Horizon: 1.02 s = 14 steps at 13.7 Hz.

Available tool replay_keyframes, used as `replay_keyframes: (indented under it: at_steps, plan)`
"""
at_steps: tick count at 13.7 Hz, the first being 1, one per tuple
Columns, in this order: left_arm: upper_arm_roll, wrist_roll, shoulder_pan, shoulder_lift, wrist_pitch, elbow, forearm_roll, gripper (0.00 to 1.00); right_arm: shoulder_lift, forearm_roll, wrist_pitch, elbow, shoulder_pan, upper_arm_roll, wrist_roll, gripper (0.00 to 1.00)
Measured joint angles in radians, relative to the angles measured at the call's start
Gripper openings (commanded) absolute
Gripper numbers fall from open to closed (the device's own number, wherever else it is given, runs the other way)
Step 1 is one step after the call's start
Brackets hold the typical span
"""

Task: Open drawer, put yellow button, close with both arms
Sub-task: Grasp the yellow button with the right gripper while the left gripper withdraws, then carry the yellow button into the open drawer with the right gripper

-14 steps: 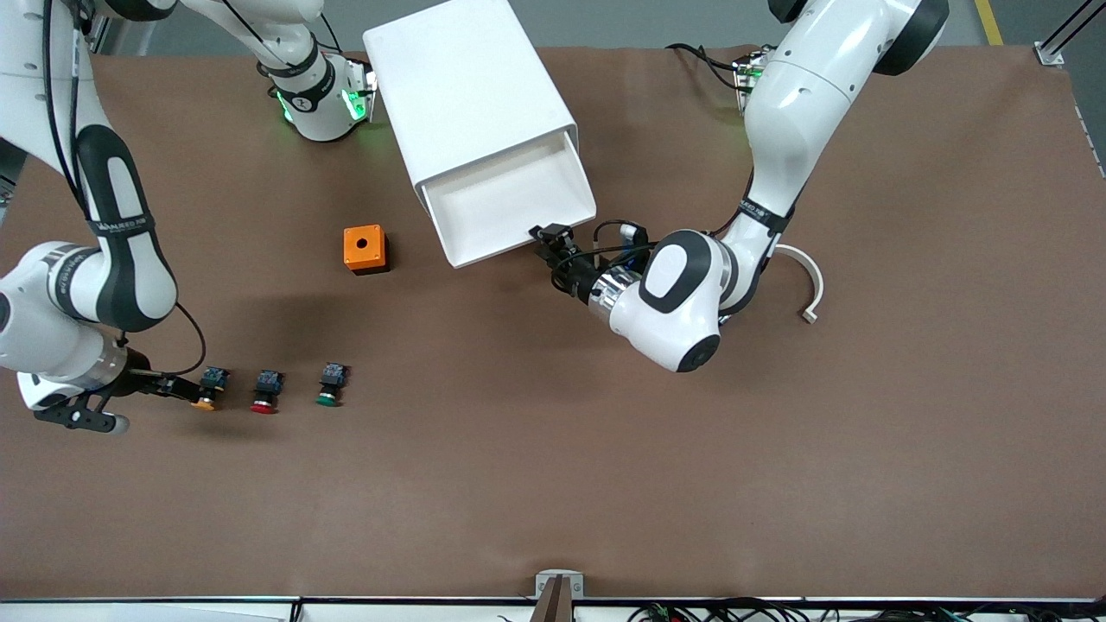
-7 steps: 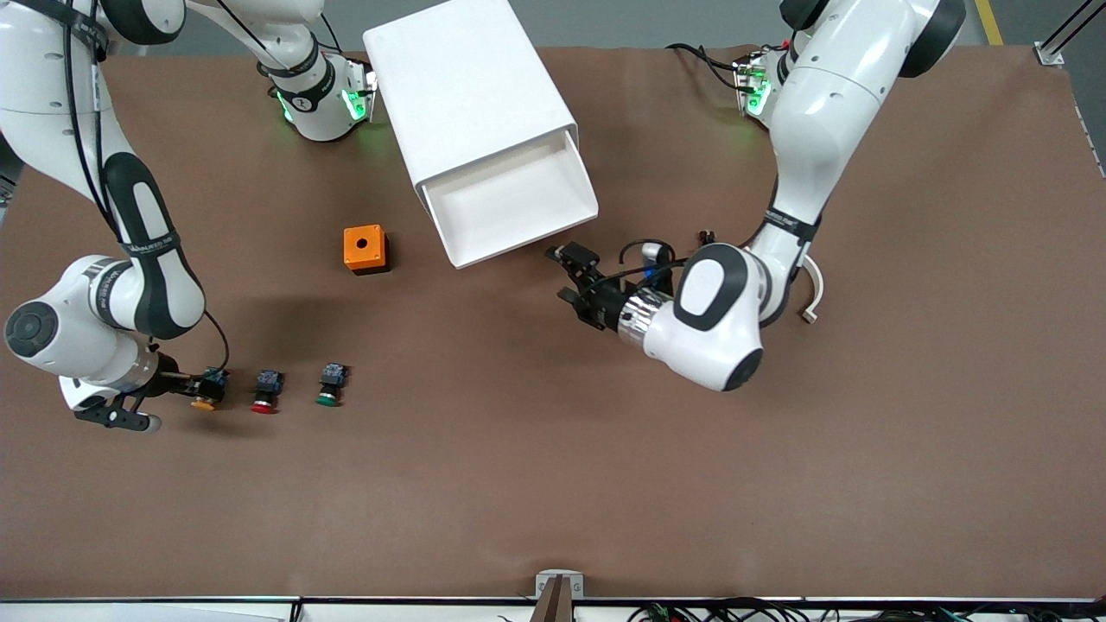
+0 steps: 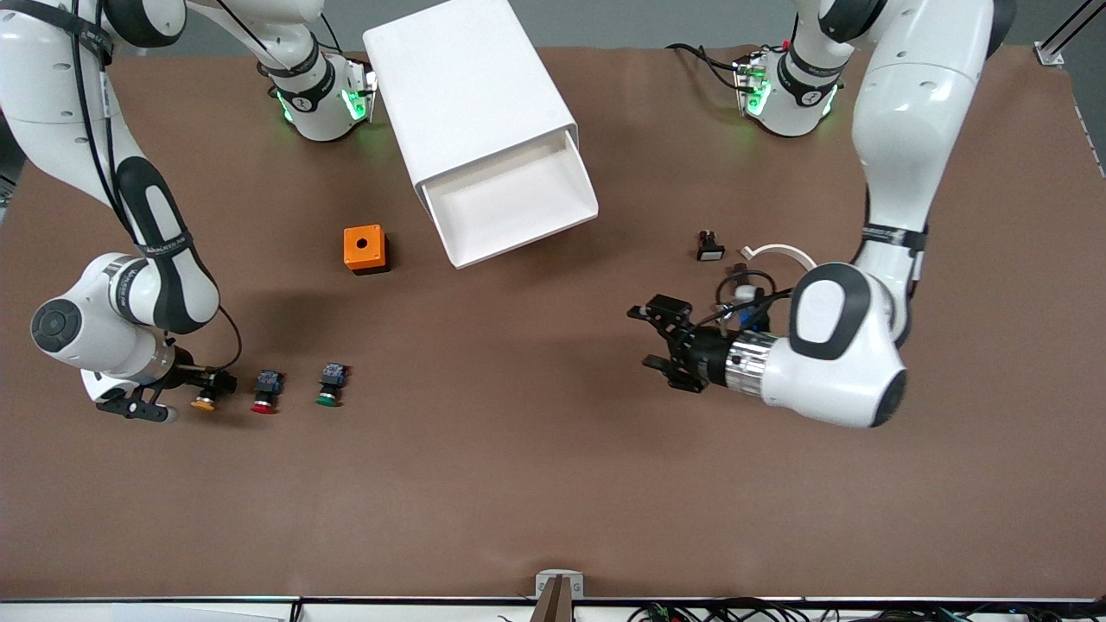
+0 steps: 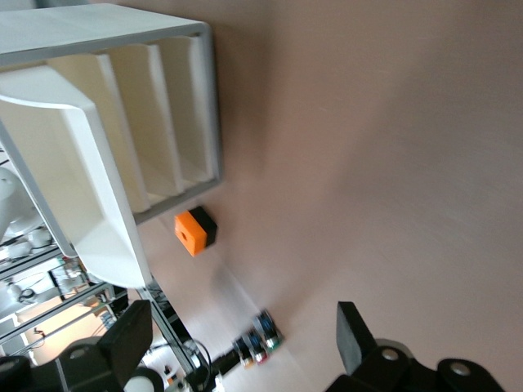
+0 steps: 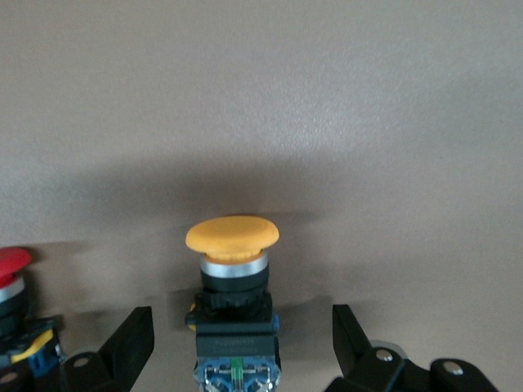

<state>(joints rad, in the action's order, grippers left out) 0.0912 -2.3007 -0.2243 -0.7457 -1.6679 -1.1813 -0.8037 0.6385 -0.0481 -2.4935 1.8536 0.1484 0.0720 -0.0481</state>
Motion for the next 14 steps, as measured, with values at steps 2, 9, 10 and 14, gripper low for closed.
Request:
replay_keyframes:
  at_steps: [2, 9, 10, 14]
  plan:
    - [-0.061, 0.060, 0.004, 0.042, 0.000, 0.010, 0.023, 0.99, 0.000, 0.000, 0.020, 0.000, 0.000, 0.000, 0.000, 0.48]
    - [-0.094, 0.342, -0.008, 0.120, 0.010, 0.009, 0.319, 0.99, -0.019, -0.005, 0.218, -0.077, -0.001, -0.007, 0.001, 0.00]
    - [-0.093, 0.385, -0.012, 0.120, 0.027, 0.008, 0.368, 0.99, -0.036, -0.007, 0.270, -0.095, -0.004, -0.009, 0.006, 0.00]
    - [-0.085, 0.649, -0.022, 0.143, 0.057, 0.008, 0.481, 0.99, -0.206, -0.024, 0.536, -0.126, -0.080, -0.021, 0.229, 0.00]
